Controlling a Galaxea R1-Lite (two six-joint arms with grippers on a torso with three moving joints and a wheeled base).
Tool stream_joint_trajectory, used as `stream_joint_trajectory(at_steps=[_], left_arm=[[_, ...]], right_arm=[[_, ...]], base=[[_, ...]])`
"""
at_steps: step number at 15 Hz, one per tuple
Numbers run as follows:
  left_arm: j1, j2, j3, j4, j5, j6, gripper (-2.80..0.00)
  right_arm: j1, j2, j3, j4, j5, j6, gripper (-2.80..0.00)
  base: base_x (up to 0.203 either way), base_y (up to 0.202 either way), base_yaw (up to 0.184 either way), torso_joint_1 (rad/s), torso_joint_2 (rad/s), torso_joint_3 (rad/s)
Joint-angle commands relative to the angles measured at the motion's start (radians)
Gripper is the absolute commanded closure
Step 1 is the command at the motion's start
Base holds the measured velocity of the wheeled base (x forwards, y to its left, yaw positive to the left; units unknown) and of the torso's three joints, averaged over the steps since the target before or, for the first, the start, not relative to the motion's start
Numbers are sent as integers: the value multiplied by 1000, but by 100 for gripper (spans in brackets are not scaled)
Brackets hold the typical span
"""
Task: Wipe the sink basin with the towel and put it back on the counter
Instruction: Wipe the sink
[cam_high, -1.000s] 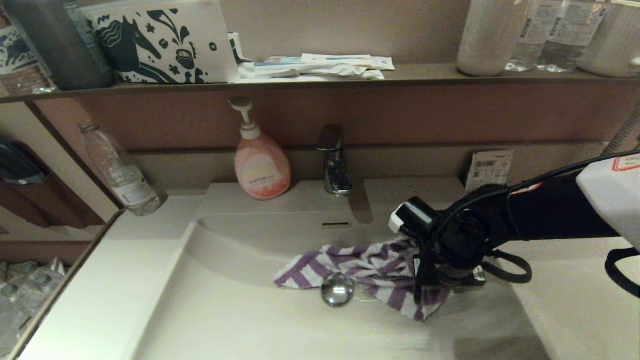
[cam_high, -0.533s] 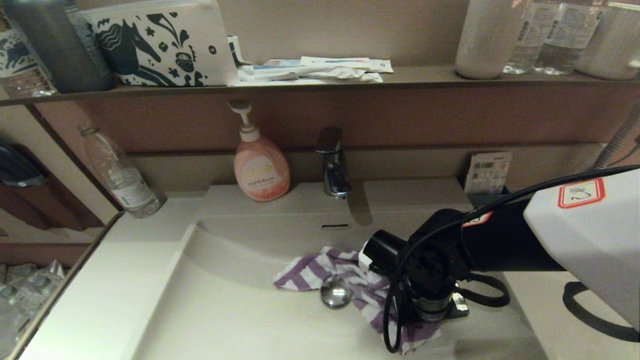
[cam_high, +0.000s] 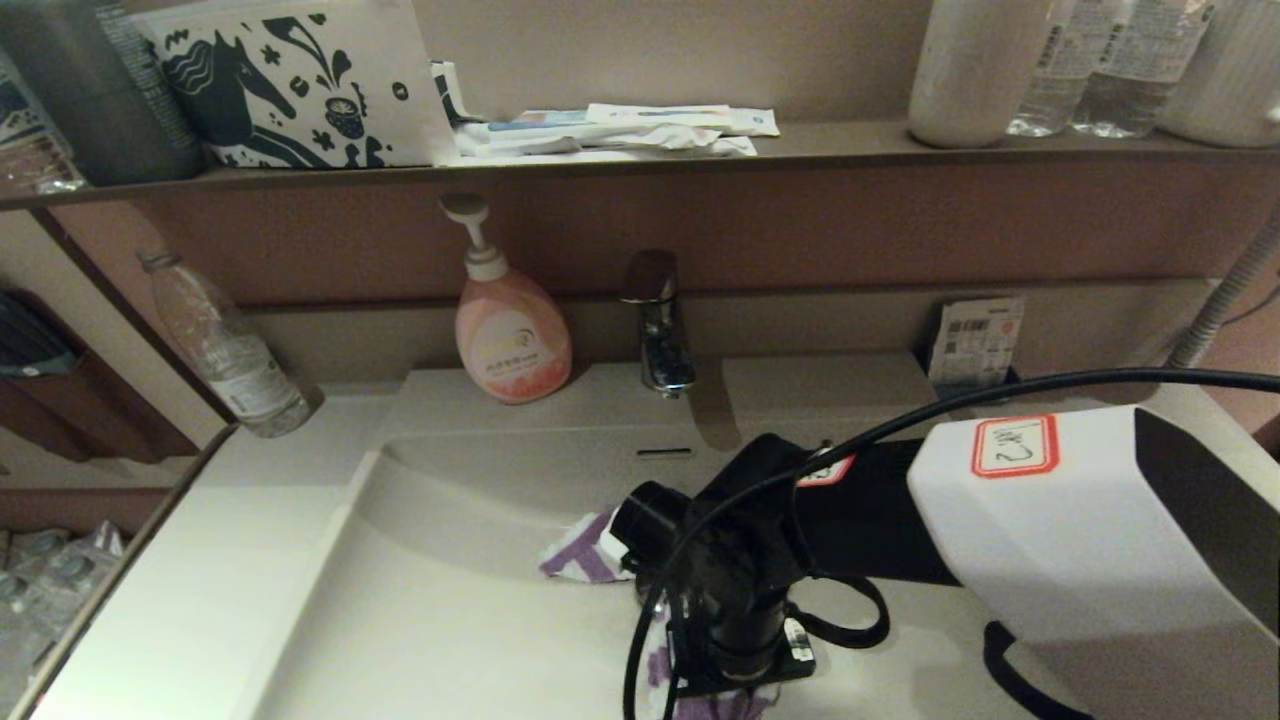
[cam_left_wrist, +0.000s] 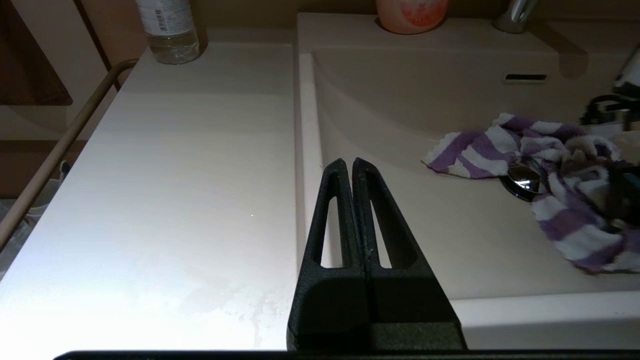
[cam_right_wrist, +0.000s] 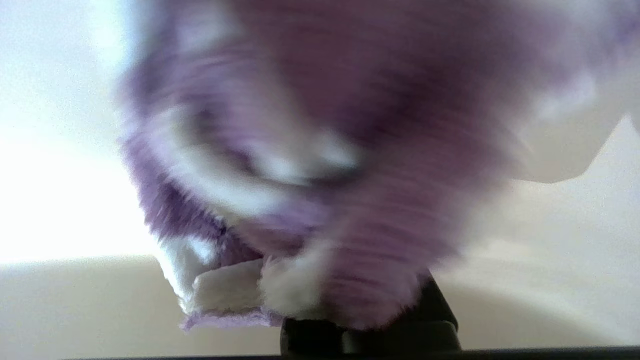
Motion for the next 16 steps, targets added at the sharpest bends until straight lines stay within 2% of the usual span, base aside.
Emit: stream_joint_trajectory(at_steps=[1, 3, 4, 8, 11, 14, 16], left_arm=[[0, 0, 0, 0, 0, -1, 0], [0, 0, 0, -1, 0, -1, 0], [0, 0, 0, -1, 0, -1, 0], [0, 0, 0, -1, 0, -1, 0], [0, 0, 0, 0, 0, -1, 0], [0, 0, 0, 0, 0, -1, 0], [0, 0, 0, -1, 0, -1, 0]], right_arm=[[34, 76, -92, -1, -1, 7, 0], [79, 119, -174, -1, 21, 7, 0], [102, 121, -181, -45, 41, 4, 0], [160, 114, -182, -287, 108, 0, 0], [174, 119, -181, -469, 144, 1, 0], [176, 113, -181, -603, 265, 0, 0], [182, 110, -181, -647, 312, 0, 0]], base=[[0, 0, 0, 0, 0, 0], [0, 0, 0, 0, 0, 0], [0, 0, 0, 0, 0, 0], [0, 0, 0, 0, 0, 0], [0, 0, 0, 0, 0, 0], [0, 0, 0, 0, 0, 0], [0, 0, 0, 0, 0, 0]])
